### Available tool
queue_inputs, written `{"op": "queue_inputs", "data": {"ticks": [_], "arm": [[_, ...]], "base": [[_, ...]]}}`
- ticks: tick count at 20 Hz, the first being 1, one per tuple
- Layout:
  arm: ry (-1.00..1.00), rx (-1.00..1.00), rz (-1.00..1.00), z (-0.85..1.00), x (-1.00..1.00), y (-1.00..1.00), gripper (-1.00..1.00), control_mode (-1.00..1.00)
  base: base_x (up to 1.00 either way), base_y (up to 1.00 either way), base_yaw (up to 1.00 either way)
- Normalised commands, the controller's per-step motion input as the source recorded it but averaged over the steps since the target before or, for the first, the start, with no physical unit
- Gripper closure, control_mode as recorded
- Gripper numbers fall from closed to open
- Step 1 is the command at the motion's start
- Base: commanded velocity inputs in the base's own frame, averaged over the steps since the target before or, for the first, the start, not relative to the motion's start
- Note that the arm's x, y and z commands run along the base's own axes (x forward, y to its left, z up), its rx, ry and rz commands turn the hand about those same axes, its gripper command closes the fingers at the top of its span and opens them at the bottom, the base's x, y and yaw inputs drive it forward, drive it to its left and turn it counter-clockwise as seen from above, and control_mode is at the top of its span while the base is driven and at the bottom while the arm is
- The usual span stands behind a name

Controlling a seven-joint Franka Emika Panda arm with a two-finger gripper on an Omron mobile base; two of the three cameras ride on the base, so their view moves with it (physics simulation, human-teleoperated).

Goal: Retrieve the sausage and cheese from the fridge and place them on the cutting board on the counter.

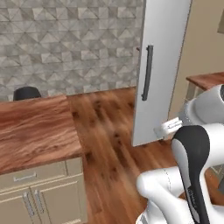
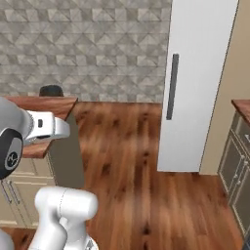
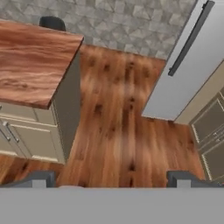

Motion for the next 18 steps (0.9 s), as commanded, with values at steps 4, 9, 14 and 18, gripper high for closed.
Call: {"op": "queue_inputs", "data": {"ticks": [4,9,14,18], "arm": [[0.00,0.00,0.00,0.00,0.00,0.00,-1.00,1.00],[0.00,0.00,0.00,0.00,0.00,0.00,-1.00,1.00],[0.00,0.00,0.00,0.00,0.00,0.00,-1.00,1.00],[0.00,0.00,0.00,0.00,0.00,0.00,-1.00,1.00]], "base": [[0.84,-0.36,0.71],[0.79,-0.30,0.41],[0.88,-0.53,0.20],[0.95,-0.60,0.11]]}}
